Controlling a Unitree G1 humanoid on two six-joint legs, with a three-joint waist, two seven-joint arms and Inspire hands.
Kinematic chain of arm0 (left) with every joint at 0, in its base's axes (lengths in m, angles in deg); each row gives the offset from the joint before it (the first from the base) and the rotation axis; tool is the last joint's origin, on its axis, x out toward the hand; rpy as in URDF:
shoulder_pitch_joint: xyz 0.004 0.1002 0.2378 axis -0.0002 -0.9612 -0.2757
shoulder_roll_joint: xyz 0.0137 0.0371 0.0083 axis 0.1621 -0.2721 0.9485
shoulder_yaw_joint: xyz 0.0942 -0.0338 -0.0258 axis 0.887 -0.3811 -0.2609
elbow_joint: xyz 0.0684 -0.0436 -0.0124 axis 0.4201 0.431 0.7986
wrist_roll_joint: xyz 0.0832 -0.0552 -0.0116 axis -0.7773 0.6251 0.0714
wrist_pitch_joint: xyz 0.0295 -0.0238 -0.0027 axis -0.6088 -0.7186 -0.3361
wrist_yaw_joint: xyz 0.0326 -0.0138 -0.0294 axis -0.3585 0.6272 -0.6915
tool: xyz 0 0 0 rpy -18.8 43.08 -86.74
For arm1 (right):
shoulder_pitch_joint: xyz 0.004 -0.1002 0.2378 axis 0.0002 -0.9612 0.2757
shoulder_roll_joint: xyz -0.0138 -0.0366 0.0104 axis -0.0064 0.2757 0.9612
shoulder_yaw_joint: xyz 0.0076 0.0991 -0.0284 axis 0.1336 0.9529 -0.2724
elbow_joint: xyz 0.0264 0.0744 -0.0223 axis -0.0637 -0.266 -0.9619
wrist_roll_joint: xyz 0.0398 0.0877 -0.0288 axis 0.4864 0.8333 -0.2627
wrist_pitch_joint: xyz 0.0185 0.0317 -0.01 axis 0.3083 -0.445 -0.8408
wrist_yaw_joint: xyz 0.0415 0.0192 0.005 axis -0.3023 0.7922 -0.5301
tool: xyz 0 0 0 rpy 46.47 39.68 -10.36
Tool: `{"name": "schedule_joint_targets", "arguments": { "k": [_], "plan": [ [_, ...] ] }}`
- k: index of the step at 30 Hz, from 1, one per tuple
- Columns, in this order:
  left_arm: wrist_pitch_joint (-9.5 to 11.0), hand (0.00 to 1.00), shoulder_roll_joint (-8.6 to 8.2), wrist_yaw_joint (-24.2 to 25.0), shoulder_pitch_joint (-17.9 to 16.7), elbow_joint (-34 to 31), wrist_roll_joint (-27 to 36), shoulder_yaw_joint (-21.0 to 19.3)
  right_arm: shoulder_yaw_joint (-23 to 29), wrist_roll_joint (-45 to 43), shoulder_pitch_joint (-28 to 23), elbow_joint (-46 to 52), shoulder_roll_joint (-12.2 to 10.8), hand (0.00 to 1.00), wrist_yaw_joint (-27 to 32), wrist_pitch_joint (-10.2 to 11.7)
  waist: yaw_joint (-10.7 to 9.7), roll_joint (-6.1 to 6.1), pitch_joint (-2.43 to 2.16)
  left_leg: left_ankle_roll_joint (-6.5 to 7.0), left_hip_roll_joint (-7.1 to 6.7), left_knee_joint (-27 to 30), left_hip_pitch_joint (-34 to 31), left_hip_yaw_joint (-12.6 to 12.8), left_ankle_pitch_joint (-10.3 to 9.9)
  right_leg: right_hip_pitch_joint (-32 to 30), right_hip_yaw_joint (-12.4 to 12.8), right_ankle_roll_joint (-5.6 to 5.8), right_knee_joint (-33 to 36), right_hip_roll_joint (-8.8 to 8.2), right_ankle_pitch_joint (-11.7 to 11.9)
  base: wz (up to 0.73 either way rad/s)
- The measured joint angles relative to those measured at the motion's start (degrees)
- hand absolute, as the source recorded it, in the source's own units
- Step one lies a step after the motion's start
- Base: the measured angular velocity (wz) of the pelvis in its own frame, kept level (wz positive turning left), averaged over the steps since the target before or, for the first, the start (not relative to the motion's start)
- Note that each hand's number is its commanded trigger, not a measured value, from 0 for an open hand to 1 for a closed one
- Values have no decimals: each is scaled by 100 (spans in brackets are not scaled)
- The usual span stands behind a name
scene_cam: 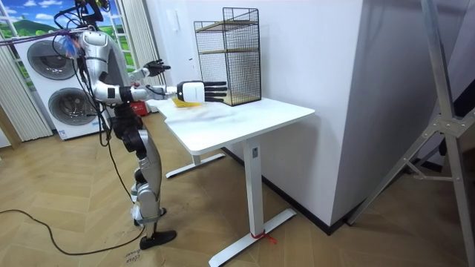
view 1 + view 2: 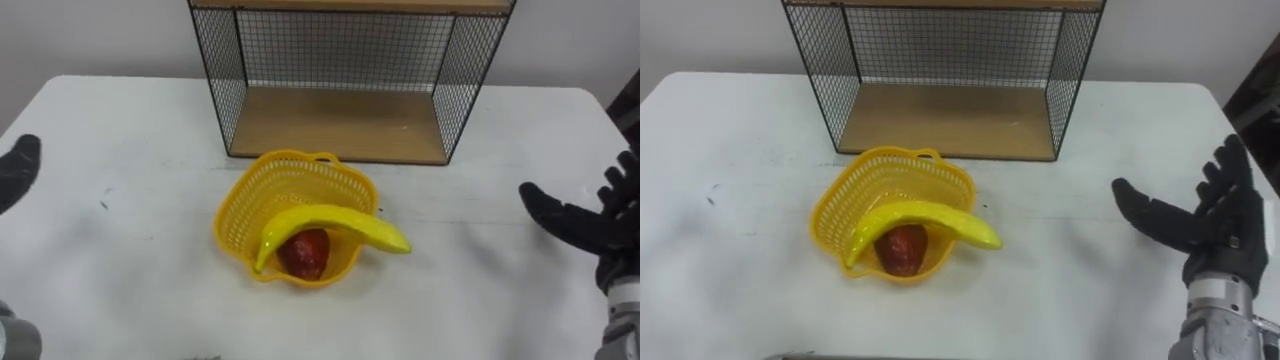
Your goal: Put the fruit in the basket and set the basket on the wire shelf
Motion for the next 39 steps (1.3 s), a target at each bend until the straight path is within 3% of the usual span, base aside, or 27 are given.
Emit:
{"name": "schedule_joint_targets", "arguments": {
  "k": [5,12,20,31,39],
  "plan": [
    [-47,0,-24,557,5,203,2,446,-278,30,34,-26,-17,0,-455,-1,-29,77,-28,0,7,0,-7,19,0,-12,38,0,0,9,0,-1],
    [-52,0,-162,954,7,411,168,493,-306,231,271,-80,-198,0,-875,-2,-137,138,-72,0,6,26,12,19,1,4,48,0,5,10,0,0],
    [-289,0,-224,1365,7,621,210,566,-564,397,275,-211,-377,0,-1475,-112,-132,38,-59,-1,22,67,10,31,2,-1,52,-13,17,12,24,0],
    [-294,0,-281,1659,10,655,444,1093,-979,482,339,-337,-479,0,-1931,-116,-133,51,-45,-3,62,24,24,133,3,-16,194,-21,4,63,39,-3],
    [-292,0,-416,1888,14,881,457,1135,-983,540,394,-457,-567,0,-1977,-114,-133,3,-20,-4,87,-34,123,232,3,18,228,-21,-1,67,39,-6]
  ]
}}
